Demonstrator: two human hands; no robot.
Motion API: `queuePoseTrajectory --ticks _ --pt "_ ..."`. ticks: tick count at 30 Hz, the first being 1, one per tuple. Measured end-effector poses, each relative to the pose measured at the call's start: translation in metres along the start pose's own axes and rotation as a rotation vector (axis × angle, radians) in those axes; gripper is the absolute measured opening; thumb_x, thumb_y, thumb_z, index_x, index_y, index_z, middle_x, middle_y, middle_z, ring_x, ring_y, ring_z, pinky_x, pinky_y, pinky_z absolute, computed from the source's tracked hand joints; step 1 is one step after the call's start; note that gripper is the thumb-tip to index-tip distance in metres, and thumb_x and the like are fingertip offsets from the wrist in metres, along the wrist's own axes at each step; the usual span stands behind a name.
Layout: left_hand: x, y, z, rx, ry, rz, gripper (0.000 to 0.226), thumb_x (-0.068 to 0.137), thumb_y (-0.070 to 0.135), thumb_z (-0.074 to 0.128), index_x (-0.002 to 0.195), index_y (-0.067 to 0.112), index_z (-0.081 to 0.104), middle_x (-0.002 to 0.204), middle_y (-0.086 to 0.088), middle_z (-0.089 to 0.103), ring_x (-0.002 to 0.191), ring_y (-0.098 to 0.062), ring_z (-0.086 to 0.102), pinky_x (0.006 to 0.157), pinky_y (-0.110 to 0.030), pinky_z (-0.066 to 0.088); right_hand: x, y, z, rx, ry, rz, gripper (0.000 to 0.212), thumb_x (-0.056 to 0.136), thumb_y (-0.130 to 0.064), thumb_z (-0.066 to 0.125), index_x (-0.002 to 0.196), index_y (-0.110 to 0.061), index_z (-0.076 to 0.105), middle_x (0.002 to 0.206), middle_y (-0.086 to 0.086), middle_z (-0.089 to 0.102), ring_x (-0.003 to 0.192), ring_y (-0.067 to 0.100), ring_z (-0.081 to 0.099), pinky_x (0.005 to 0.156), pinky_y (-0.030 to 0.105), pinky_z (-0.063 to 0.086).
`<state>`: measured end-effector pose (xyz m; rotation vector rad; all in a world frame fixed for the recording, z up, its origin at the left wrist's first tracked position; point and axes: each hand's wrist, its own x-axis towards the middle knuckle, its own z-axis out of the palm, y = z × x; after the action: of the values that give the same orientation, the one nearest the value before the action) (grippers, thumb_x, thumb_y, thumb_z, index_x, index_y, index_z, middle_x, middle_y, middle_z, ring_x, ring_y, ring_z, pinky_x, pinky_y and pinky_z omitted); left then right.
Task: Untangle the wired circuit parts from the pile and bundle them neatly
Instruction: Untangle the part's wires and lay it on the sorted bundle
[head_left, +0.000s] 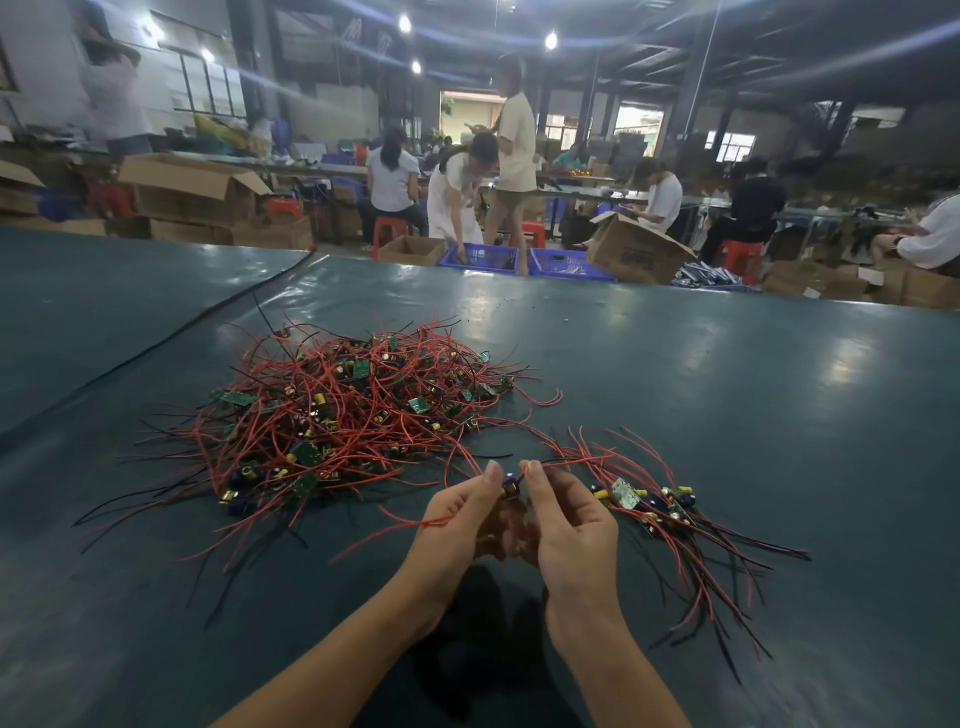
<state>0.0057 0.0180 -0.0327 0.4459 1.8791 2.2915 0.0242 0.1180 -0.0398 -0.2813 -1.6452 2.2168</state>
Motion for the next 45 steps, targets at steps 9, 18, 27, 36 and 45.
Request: queuePoseTrajectory --ticks 9,18,27,36,45 --pt "0.006 -0.013 -0.006 0.094 0.02 0.043 0.039 0.064 0.065 0.062 0.054 0.028 0.066 0.056 0.005 0.059 0.05 -0.004 0.051 0.06 -0.027 0.041 0.0 0.004 0.0 -0.091 -0.007 0.0 0.018 0.084 -0.031 0.071 0.069 -0.026 0.079 0.07 0.004 0.075 0.069 0.017 0.07 0.069 0.031 0.06" --pt "0.009 -0.02 -0.007 0.126 0.025 0.039 0.031 0.076 0.049 0.063 0.055 0.026 0.065 0.06 -0.001 0.06 0.051 -0.007 0.051 0.055 -0.022 0.043 0.015 0.006 -0.008 0.022 0.077 0.144 0.023 0.085 -0.02 0.075 0.062 -0.022 0.077 0.057 -0.001 0.057 0.051 0.012 0.048 0.054 0.028 0.044" --pt "0.011 -0.017 -0.009 0.067 -0.002 0.067 0.045 0.094 0.007 0.054 0.053 0.021 0.066 0.058 0.001 0.062 0.048 -0.006 0.048 0.05 -0.016 0.042 0.028 -0.001 -0.023 -0.055 0.091 0.022 0.012 0.092 -0.013 0.067 0.09 -0.021 0.076 0.08 -0.008 0.076 0.053 0.001 0.058 0.039 0.015 0.036" --pt "0.009 -0.016 -0.009 0.08 -0.036 0.074 0.04 0.088 0.015 0.062 0.047 0.02 0.06 0.055 0.001 0.059 0.052 -0.012 0.051 0.051 -0.017 0.042 0.039 -0.004 -0.04 0.093 0.263 -0.008 0.018 0.096 -0.013 0.061 0.104 -0.025 0.07 0.084 -0.005 0.077 0.047 0.006 0.061 0.036 0.015 0.038" --pt "0.009 -0.016 -0.01 0.082 -0.024 0.06 0.032 0.081 0.039 0.06 0.071 0.008 0.066 0.06 -0.004 0.062 0.051 -0.012 0.052 0.052 -0.021 0.043 0.012 0.003 -0.008 -0.114 -0.065 0.113 0.033 0.08 -0.049 0.07 0.066 -0.02 0.077 0.064 0.006 0.068 0.057 0.016 0.059 0.054 0.029 0.05"
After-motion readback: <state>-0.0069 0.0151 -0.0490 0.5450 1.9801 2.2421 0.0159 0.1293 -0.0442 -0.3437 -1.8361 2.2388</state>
